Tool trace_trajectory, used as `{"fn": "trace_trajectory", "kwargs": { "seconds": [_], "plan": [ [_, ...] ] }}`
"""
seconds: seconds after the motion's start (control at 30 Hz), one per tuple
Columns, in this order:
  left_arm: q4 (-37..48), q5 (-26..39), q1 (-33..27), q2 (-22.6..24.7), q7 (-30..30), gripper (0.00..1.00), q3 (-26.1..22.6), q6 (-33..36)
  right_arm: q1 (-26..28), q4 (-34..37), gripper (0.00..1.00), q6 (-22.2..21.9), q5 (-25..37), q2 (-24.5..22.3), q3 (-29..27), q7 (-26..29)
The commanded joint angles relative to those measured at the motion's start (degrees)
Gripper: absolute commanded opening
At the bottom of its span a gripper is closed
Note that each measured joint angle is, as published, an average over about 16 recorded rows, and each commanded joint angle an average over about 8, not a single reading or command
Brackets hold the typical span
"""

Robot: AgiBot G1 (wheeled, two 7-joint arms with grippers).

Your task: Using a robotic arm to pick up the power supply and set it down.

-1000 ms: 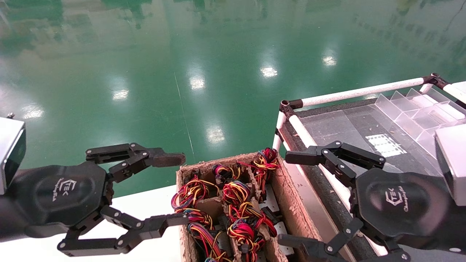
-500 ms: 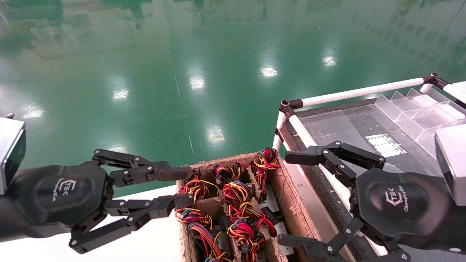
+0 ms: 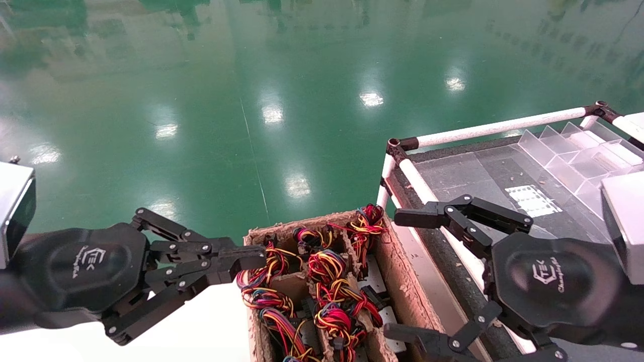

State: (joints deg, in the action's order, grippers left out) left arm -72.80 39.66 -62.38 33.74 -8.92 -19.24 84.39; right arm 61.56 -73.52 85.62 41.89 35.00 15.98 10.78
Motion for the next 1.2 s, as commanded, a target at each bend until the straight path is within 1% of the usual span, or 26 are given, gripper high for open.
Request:
{"fn": "trace_trajectory", "kwargs": {
  "seconds": [0.03, 0.1, 0.13, 0.47, 0.63, 0.8, 0.97, 1.2],
  "plan": [
    [0.0, 0.0, 0.0, 0.0, 0.0, 0.65, 0.0, 0.0, 0.0, 0.0, 1.0, 0.0, 0.0, 0.0, 0.0, 0.0],
    [0.0, 0.0, 0.0, 0.0, 0.0, 0.9, 0.0, 0.0, 0.0, 0.0, 1.0, 0.0, 0.0, 0.0, 0.0, 0.0],
    [0.0, 0.0, 0.0, 0.0, 0.0, 1.0, 0.0, 0.0, 0.0, 0.0, 1.0, 0.0, 0.0, 0.0, 0.0, 0.0],
    [0.0, 0.0, 0.0, 0.0, 0.0, 1.0, 0.0, 0.0, -0.2, 0.3, 1.0, -0.5, 0.7, -0.3, 0.2, 0.1],
    [0.0, 0.0, 0.0, 0.0, 0.0, 1.0, 0.0, 0.0, -0.7, 1.5, 1.0, -1.8, 2.9, -0.6, 0.9, 0.6],
    [0.0, 0.0, 0.0, 0.0, 0.0, 1.0, 0.0, 0.0, -0.1, 4.3, 1.0, -2.5, 5.9, 0.1, 2.7, 1.8],
    [0.0, 0.0, 0.0, 0.0, 0.0, 1.0, 0.0, 0.0, 2.9, 8.3, 1.0, -1.9, 10.6, 2.2, 5.7, 3.0],
    [0.0, 0.0, 0.0, 0.0, 0.0, 1.0, 0.0, 0.0, 9.6, 15.2, 1.0, 0.2, 19.2, 6.9, 10.8, 2.8]
  ]
}}
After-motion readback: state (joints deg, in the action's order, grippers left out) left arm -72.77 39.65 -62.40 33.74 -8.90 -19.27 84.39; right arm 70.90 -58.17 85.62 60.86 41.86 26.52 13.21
